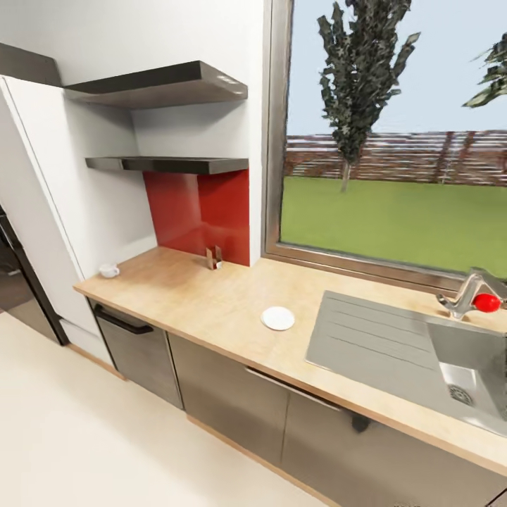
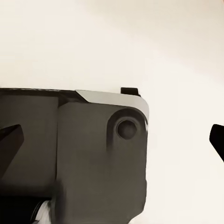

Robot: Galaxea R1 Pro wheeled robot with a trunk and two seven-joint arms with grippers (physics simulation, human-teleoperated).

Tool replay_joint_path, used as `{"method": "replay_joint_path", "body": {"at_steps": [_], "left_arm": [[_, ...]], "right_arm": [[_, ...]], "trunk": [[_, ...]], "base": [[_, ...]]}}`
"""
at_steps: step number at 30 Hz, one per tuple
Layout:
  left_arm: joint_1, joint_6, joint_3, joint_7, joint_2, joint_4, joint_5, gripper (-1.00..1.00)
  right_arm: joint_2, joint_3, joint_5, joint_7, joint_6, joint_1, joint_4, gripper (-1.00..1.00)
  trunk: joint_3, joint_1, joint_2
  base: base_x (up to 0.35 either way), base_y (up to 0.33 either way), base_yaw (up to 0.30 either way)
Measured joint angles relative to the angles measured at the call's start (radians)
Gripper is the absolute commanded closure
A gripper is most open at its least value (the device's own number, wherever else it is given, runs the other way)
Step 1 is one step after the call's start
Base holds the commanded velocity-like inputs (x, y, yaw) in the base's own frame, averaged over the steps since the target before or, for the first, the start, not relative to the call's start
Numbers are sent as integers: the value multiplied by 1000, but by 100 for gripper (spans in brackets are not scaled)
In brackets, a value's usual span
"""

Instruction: Set up a coffee station on the kitchen countertop: keep the coffee maker on the countertop, move the bottle of coffee from the kitchen shelf to the counter next to the coffee maker, place a paper coffee filter on top of the coffee maker, put the saucer next to the coffee maker with the coffee cup on the saucer, and place the electric kettle next to the coffee maker.

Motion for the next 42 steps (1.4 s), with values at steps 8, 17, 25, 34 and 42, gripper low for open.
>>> {"method": "replay_joint_path", "body": {"at_steps": [8,17,25,34,42], "left_arm": [[0,-1,0,0,0,0,0,-100],[0,-3,-1,0,-1,0,-2,-100],[0,-3,-2,0,-2,0,-4,-100],[0,-3,0,0,-2,-2,-1,-100],[0,-3,0,1,-2,-2,-1,-100]], "right_arm": [[-1,0,0,0,1,0,1,-100],[-1,0,0,0,1,0,1,-100],[-1,0,-1,0,1,0,0,-100],[-1,-1,-1,1,0,0,1,-100],[-3,-1,-4,0,-1,1,1,-100]], "trunk": [[0,0,0],[0,0,0],[0,0,0],[0,0,0],[0,1,0]], "base": [[158,305,-264],[108,319,-264],[49,331,-266],[1,333,-266],[-80,309,-257]]}}
